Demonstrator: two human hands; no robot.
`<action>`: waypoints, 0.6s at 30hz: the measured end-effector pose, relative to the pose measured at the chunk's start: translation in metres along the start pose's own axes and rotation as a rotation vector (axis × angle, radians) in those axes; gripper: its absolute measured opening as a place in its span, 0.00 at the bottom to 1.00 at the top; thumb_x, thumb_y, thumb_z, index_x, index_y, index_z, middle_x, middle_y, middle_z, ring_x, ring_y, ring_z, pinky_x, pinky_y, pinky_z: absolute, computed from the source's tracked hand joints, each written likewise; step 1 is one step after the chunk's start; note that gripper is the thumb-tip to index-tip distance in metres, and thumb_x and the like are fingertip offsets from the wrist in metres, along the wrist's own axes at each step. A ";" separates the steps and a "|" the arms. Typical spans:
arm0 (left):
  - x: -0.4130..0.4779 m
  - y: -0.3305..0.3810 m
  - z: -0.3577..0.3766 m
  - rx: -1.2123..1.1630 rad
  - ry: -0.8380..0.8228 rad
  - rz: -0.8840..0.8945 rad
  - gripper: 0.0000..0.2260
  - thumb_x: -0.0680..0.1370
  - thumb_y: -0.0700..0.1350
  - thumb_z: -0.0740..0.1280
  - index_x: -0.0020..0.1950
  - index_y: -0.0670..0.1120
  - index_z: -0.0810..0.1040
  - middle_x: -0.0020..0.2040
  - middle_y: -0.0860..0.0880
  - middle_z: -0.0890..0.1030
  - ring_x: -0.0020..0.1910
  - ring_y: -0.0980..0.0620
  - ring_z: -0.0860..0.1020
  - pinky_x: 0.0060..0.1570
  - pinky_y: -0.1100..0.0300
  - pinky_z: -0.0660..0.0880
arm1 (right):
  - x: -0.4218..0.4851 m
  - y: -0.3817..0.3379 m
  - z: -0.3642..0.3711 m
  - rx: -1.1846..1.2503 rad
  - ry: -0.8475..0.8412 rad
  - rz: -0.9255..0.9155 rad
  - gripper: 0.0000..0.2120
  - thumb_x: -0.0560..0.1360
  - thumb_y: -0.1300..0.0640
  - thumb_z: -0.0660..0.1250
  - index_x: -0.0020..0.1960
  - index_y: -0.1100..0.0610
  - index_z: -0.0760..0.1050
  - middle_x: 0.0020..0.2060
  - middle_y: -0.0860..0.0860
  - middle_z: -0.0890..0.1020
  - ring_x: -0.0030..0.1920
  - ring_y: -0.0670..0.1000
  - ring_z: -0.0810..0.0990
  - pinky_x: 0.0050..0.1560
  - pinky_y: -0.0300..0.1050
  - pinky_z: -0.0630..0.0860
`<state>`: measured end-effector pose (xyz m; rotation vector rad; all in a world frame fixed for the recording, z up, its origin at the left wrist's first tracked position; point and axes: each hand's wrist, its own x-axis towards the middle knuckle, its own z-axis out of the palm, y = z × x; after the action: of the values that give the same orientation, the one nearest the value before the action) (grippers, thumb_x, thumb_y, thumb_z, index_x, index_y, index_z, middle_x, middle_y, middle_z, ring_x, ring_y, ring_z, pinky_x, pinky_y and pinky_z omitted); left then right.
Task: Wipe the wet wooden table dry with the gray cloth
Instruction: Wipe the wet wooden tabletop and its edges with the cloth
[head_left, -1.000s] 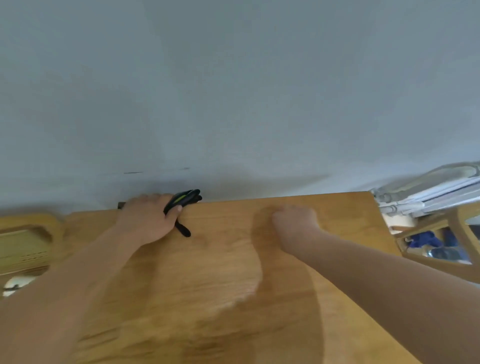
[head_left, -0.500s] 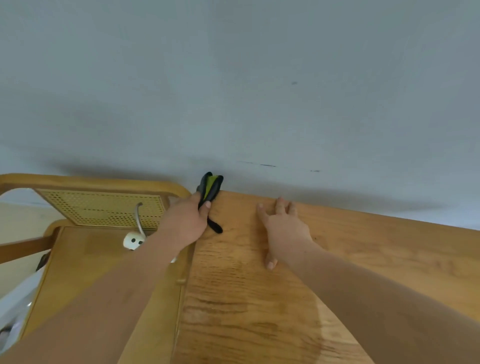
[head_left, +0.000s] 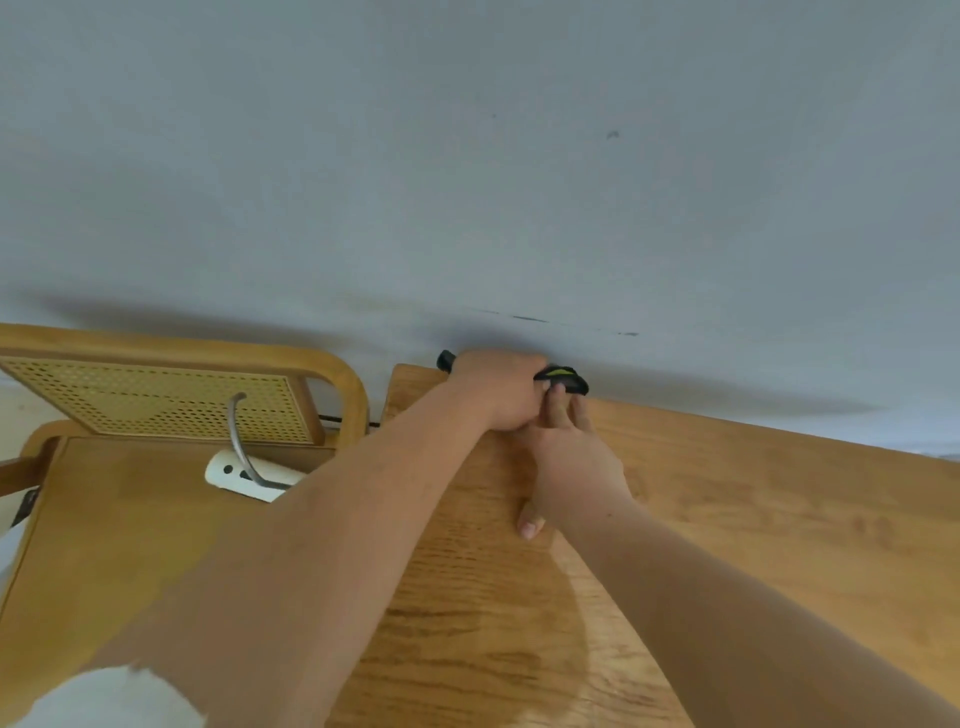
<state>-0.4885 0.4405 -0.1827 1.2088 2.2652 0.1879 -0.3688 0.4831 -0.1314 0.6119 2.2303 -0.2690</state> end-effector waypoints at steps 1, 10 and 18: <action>-0.004 -0.002 0.001 -0.007 0.031 -0.002 0.11 0.84 0.55 0.55 0.56 0.51 0.75 0.53 0.50 0.82 0.49 0.46 0.78 0.43 0.52 0.70 | 0.000 0.000 0.001 0.000 0.005 -0.001 0.68 0.60 0.57 0.87 0.84 0.43 0.43 0.81 0.54 0.30 0.81 0.60 0.32 0.76 0.69 0.58; -0.135 -0.084 0.055 -0.569 0.576 -0.405 0.14 0.86 0.46 0.60 0.71 0.50 0.72 0.46 0.49 0.80 0.44 0.46 0.81 0.38 0.53 0.76 | -0.005 -0.002 -0.002 0.015 0.052 0.009 0.71 0.60 0.58 0.87 0.82 0.36 0.39 0.82 0.52 0.33 0.82 0.60 0.34 0.74 0.70 0.65; -0.254 -0.028 0.111 -0.728 0.398 -0.440 0.24 0.86 0.55 0.54 0.82 0.61 0.55 0.72 0.58 0.71 0.66 0.60 0.73 0.57 0.66 0.74 | -0.018 -0.009 0.002 0.010 0.046 0.025 0.71 0.60 0.59 0.87 0.82 0.35 0.39 0.82 0.51 0.33 0.82 0.59 0.34 0.75 0.70 0.62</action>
<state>-0.3384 0.2055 -0.1814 0.3016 2.3771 1.0454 -0.3619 0.4681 -0.1198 0.6567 2.2652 -0.2556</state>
